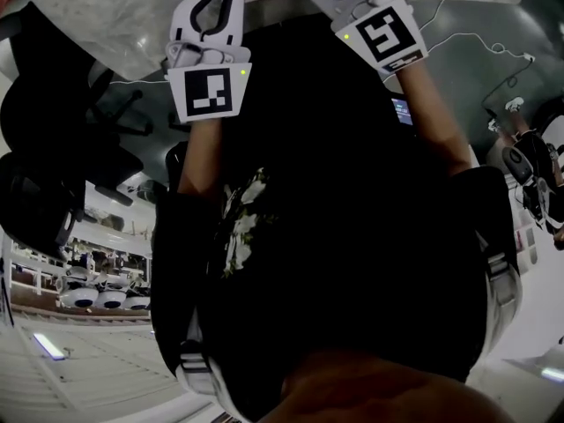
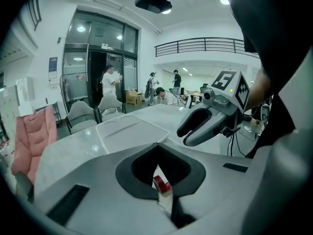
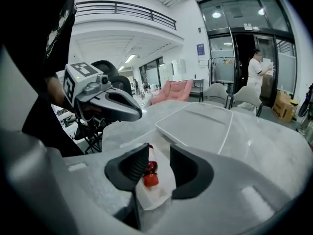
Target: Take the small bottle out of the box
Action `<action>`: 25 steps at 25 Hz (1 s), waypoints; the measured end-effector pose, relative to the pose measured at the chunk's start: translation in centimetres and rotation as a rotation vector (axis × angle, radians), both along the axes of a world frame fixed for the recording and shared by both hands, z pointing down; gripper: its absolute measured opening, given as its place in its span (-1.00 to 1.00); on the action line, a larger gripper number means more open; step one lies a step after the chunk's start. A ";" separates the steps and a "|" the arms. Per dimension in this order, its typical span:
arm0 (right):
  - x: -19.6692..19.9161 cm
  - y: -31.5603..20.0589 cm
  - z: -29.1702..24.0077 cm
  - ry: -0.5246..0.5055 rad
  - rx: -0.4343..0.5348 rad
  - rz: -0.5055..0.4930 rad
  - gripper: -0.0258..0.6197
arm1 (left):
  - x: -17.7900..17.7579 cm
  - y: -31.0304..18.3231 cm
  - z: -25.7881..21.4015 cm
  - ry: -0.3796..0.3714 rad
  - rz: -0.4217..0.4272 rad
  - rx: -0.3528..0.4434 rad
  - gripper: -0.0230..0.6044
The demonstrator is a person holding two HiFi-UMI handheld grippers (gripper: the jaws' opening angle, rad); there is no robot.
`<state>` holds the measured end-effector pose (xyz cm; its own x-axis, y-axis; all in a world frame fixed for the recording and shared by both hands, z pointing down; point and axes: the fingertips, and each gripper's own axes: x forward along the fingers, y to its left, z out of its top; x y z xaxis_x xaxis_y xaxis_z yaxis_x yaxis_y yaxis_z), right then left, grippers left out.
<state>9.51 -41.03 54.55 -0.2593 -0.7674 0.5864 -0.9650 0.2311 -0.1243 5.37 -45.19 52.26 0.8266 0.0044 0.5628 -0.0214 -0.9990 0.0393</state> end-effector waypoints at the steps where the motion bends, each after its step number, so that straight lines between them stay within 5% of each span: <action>1: 0.1 -0.1 0.4 -0.006 -0.008 0.000 -0.49 | 0.1 -0.1 0.3 -0.003 0.003 -0.002 -0.89; 7: 0.0 -0.3 1.9 -0.001 -0.074 -0.048 -0.49 | 0.2 -0.5 1.3 -0.016 -0.009 -0.028 -0.89; 25: -3.6 0.0 8.4 0.137 -0.538 -0.378 -0.49 | -1.0 -2.7 2.6 -0.008 -0.080 -0.065 -0.89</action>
